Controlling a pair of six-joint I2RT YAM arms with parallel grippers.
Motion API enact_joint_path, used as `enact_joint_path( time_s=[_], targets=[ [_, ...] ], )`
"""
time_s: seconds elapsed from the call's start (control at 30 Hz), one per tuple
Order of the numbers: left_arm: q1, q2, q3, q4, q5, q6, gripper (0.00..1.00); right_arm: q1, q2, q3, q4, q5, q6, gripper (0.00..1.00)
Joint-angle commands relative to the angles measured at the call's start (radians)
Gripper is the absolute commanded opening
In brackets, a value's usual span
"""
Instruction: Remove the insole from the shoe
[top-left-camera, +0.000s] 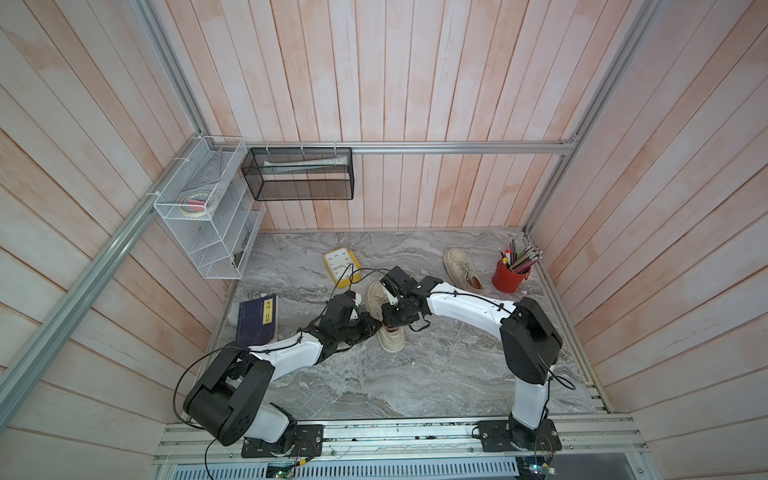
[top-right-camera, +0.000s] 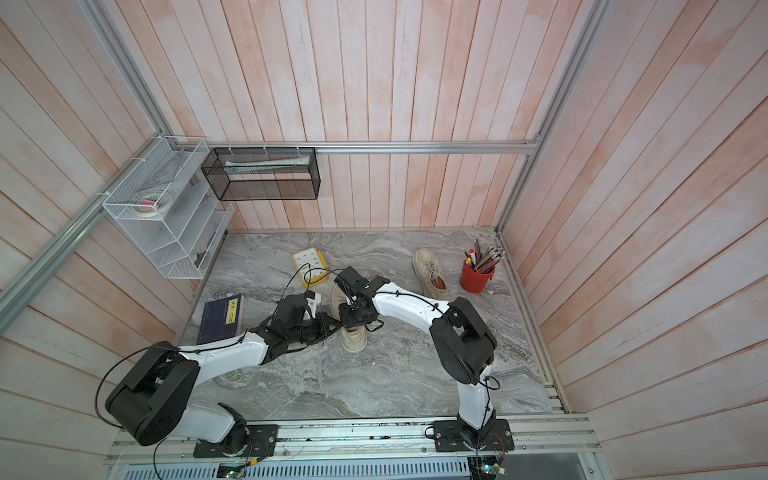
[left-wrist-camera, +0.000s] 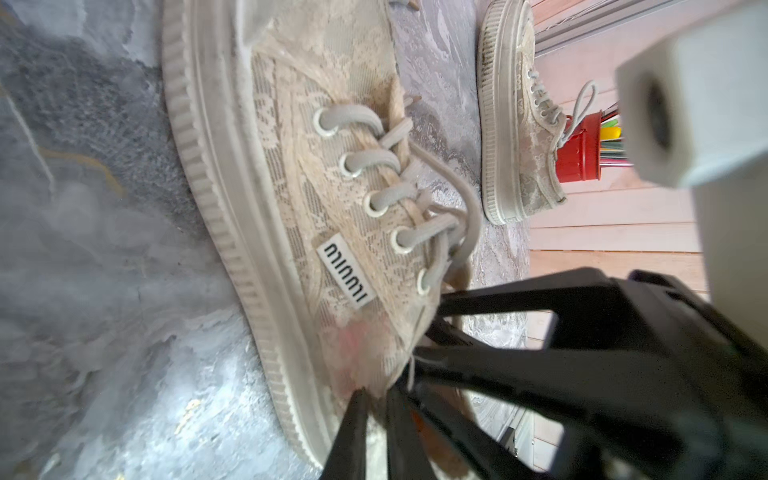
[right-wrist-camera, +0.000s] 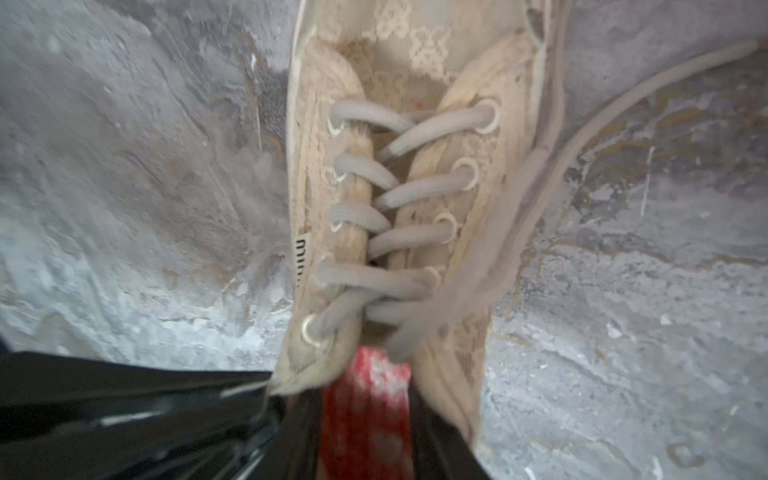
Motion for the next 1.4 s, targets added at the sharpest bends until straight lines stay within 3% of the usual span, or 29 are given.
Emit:
enact_joint_path(
  time_s=[0.0, 0.27, 0.47, 0.57, 0.77, 0.87, 1.1, 1.37],
  targets=[
    [-0.001, -0.023, 0.023, -0.004, -0.031, 0.02, 0.13, 0.014, 0.07, 0.051, -0.082, 0.058, -0.04, 0.49],
    [-0.001, -0.005, 0.012, 0.016, -0.029, 0.006, 0.08, 0.032, 0.221, 0.122, -0.115, 0.062, -0.069, 0.58],
    [-0.001, 0.003, 0.026, 0.015, -0.029, 0.012, 0.03, 0.039, 0.333, 0.172, -0.138, 0.075, -0.042, 0.55],
    [-0.001, 0.008, 0.026, 0.015, -0.033, 0.014, 0.01, 0.039, 0.35, 0.168, -0.12, 0.072, -0.034, 0.49],
    [0.0, 0.008, 0.02, 0.002, -0.041, 0.014, 0.0, 0.038, 0.342, 0.144, -0.082, 0.035, -0.023, 0.17],
    [-0.001, 0.007, 0.017, -0.008, -0.044, 0.015, 0.0, 0.035, 0.318, 0.142, -0.073, 0.032, -0.018, 0.08],
    [-0.001, 0.011, 0.012, -0.007, -0.049, 0.019, 0.0, 0.011, 0.197, 0.124, -0.031, 0.013, 0.015, 0.0],
    [0.001, 0.008, 0.011, -0.017, -0.056, 0.035, 0.0, -0.014, 0.066, 0.074, 0.018, -0.035, 0.058, 0.0]
  ],
)
